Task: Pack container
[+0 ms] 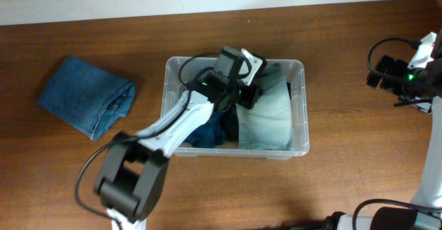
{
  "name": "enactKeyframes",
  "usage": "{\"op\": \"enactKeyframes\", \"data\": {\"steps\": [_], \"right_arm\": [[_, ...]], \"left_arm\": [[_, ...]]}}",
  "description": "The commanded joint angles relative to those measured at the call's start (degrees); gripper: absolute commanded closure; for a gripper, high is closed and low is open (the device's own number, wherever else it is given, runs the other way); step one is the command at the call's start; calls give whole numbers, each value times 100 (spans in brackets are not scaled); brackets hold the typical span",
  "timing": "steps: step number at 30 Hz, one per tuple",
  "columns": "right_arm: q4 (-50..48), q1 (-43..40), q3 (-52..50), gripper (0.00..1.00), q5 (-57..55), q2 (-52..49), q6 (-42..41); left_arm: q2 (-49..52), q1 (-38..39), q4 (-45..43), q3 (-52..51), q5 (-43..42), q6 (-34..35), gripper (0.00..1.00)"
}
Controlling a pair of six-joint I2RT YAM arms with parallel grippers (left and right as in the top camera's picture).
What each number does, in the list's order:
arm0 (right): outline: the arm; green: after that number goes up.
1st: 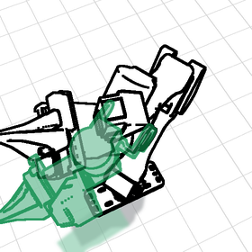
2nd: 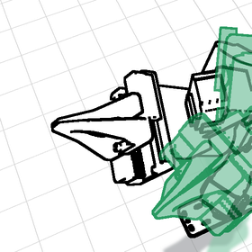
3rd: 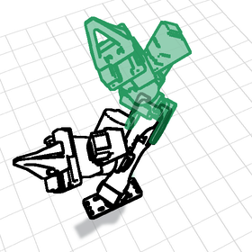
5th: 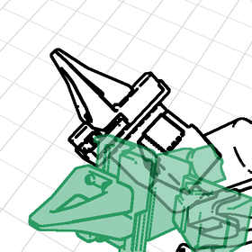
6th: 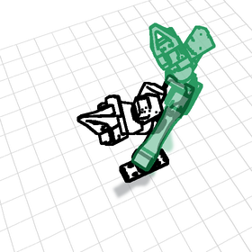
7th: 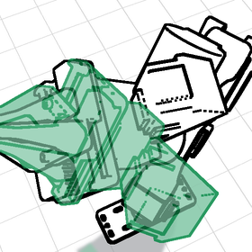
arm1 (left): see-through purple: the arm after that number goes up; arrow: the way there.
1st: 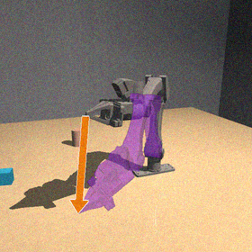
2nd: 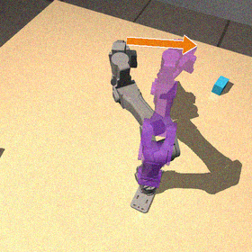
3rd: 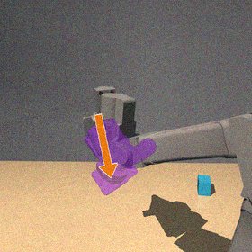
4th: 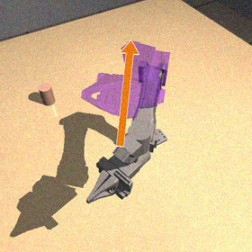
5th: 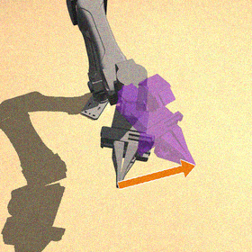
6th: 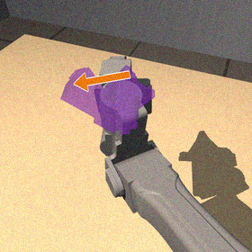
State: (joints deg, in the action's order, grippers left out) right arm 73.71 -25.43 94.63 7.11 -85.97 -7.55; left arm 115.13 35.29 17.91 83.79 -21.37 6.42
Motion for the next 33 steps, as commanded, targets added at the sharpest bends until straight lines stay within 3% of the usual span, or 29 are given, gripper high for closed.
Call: {"op": "enactKeyframes", "data": {"steps": [1, 4, 8, 10, 12, 14, 19, 25, 33], "right_arm": [[13, -2, 7, 1, 111, 74, -13], [107, -2, 7, 1, 509, 74, 282], [356, 4, 2, 2, 527, 74, 313], [446, 79, -59, 15, 693, 74, 444], [546, 232, -221, 36, 817, 74, 459], [610, 492, -494, 46, 815, 74, 457], [417, 1257, -1617, 47, 903, 70, 358], [-560, 2070, -2916, 46, 1038, 66, -15], [-1405, 2702, -3333, 41, 1029, 15, -214]], "left_arm": [[404, -2, 173, 7, 164, -190, 80], [350, -155, 223, 114, 192, -330, 60], [22, -411, 785, 761, 190, -332, 50], [-240, -551, 1128, 1108, 192, -352, 46], [-549, -710, 1464, 1427, 216, -350, 45], [-901, -940, 1779, 1668, 374, -348, 41], [-1574, -1578, 2275, 1729, 514, -345, 37], [-1829, -2280, 3112, 1729, 509, -341, 33], [-1829, -2533, 3405, 1729, 514, -348, 33]]}}
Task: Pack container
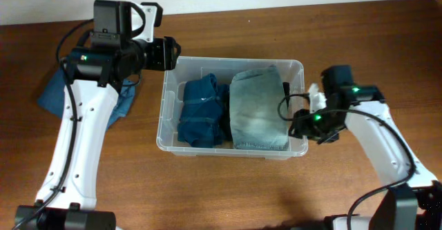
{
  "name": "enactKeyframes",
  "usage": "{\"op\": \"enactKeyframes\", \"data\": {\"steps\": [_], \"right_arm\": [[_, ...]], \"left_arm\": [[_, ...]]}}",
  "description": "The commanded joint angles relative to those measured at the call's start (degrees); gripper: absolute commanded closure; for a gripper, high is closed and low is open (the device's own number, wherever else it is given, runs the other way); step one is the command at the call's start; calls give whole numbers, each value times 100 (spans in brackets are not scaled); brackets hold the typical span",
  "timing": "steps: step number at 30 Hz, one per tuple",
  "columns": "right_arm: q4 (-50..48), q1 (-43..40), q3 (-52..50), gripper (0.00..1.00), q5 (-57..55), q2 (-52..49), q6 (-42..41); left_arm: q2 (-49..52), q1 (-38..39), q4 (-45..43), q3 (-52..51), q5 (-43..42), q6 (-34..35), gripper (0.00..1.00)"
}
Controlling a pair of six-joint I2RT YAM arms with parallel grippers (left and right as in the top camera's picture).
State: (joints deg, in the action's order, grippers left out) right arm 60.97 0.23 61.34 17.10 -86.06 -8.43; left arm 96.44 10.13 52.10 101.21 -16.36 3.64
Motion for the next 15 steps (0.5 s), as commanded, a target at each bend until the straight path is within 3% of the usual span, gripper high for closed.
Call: {"op": "enactKeyframes", "data": {"steps": [1, 6, 15], "right_arm": [[-162, 140, -4, 40, 28, 24, -157], [-474, 122, 4, 40, 234, 24, -184], [-1685, 127, 7, 32, 1853, 24, -20]], "left_arm": [[39, -17, -13, -13, 15, -70, 33], [39, -17, -13, -13, 15, -70, 33], [39, -17, 0, -13, 13, -70, 33]]}}
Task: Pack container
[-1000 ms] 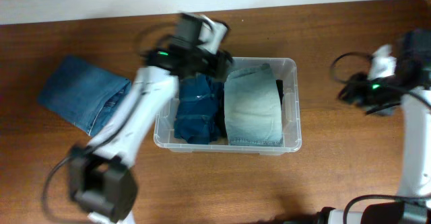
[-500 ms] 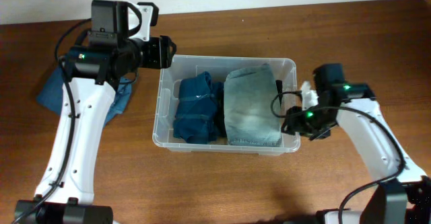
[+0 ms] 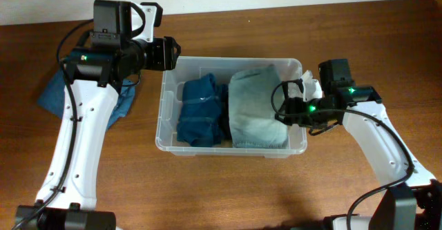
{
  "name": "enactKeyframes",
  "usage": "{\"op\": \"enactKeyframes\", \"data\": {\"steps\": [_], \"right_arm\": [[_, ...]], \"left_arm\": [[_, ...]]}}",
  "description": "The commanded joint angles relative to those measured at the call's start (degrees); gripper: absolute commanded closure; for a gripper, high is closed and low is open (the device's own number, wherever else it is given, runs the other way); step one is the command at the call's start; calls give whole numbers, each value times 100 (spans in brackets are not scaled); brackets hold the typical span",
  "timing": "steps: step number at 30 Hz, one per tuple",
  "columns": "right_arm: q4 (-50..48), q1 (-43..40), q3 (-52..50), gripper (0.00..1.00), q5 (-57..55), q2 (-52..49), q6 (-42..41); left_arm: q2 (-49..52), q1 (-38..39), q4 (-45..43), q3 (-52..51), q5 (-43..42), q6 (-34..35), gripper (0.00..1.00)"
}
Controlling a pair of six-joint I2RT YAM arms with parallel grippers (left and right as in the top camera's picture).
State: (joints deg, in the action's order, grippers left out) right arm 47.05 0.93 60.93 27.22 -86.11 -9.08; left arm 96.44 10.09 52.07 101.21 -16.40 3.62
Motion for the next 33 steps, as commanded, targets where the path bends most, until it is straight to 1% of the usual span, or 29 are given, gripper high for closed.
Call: {"op": "enactKeyframes", "data": {"steps": [1, 8, 11, 12, 13, 14, 15, 16, 17, 18, 21, 23, 25, 26, 29, 31, 32, 33], "right_arm": [[-435, 57, 46, 31, 837, 28, -35], [-1185, 57, 48, 25, 837, 28, -48], [-1349, 55, 48, 22, 776, 28, -42], [-1399, 55, 48, 19, 667, 28, -42], [-1456, 52, 48, 12, 525, 28, -39], [-1497, 48, 52, 8, 417, 28, -17], [-1495, 28, 87, 1, 262, 31, -4], [-1488, 7, 129, 1, 208, 31, 35], [-1471, -39, 197, 2, 212, 46, 122], [-1427, -111, 313, 2, 208, 66, 136], [-1086, -350, 802, 2, 210, 160, 310], [-671, -538, 1274, 1, 205, 216, 496], [-63, -789, 1878, 2, 175, 249, 774], [361, -981, 2229, 2, 20, 249, 793], [824, -1241, 2461, 2, -247, 249, 846], [1071, -1368, 2463, 2, -302, 249, 922], [1283, -1421, 2448, 2, -448, 245, 990], [1384, -1419, 2448, 2, -546, 245, 1023]], "left_arm": [[39, -13, 7, -13, 17, -68, 33], [39, -13, 11, -13, 20, -68, 33], [39, -13, 13, -13, 20, -68, 32], [39, -13, 15, -13, 20, -68, 32], [39, -13, 26, -13, 28, -68, 32], [39, -13, 33, -13, 52, -68, 32], [37, -15, 57, -13, 173, -68, 32], [26, -15, 76, -13, 286, -68, 32], [22, -20, 111, -11, 402, -68, 29], [-4, -31, 155, -11, 514, -68, 28], [-103, -188, 323, -11, 861, -66, 27], [-166, -433, 407, -11, 935, -59, 25], [-181, -887, 507, -11, 933, 63, 23], [-138, -1388, 636, -22, 927, 247, 22], [-20, -2131, 717, -116, 754, 472, 20], [129, -2634, 699, -214, 654, 608, 20], [313, -3064, 699, -326, 564, 769, 20], [415, -3254, 699, -385, 442, 772, 20]]}}
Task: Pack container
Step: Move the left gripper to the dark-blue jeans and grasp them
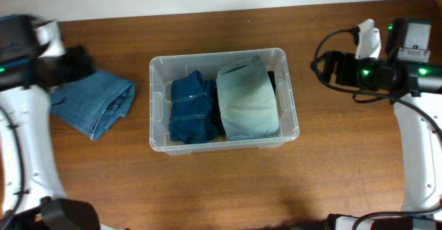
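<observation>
A clear plastic container (157, 99) stands at the table's middle. Inside lie folded dark blue jeans (190, 109) on the left and folded pale washed jeans (247, 102) on the right, with a dark item showing between and behind them. Another folded pair of blue jeans (97, 104) lies on the table to the left of the container. My left gripper (86, 64) is blurred and hovers over that pair's upper edge. My right gripper (330, 71) hangs well to the right of the container and touches nothing. Neither gripper's jaws are clear enough to read.
The pale wall runs along the table's far edge. My white left arm (27, 147) stretches down the left side. My right arm (414, 147) runs down the right side, with a black cable looping beside its wrist.
The container now sits further left and slightly higher on the table. My left gripper has gone from the container's upper-left corner to the loose jeans. My right gripper has left the right wall.
First my left arm reached into the container over the clothes, with my right arm at the far right edge. Then my left gripper stood outside the upper-left corner and my right gripper was at the right wall. Now the container is shifted left and both grippers are away from it.
</observation>
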{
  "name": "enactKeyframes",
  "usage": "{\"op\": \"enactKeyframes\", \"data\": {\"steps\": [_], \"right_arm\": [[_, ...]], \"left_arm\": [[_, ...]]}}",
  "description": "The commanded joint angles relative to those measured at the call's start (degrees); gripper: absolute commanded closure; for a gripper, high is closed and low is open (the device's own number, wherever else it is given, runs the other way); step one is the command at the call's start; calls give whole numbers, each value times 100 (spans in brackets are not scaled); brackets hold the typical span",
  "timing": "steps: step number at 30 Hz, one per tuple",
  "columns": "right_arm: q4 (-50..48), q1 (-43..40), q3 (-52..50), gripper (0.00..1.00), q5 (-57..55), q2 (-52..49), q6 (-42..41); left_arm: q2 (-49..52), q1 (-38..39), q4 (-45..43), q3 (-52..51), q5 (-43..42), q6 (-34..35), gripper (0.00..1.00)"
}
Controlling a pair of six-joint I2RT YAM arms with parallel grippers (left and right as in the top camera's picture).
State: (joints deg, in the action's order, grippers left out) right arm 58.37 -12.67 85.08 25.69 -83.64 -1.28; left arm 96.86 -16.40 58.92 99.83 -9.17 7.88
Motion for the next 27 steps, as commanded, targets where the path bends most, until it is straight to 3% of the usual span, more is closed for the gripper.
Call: {"op": "enactKeyframes", "data": {"steps": [1, 6, 14, 27], "right_arm": [[321, -59, 33, 1, -417, -2, 258], [393, -48, 33, 1, -413, -2, 258], [431, -48, 33, 2, -417, -2, 262], [531, -48, 33, 1, -522, -2, 282]], "left_arm": [[492, -791, 13, -313, -446, 343, 20], [1250, -1296, 9, -494, -850, 341, 20], [2465, -1421, -52, -514, -931, 345, 20], [3213, -1419, -238, -520, -470, 566, 20]]}}
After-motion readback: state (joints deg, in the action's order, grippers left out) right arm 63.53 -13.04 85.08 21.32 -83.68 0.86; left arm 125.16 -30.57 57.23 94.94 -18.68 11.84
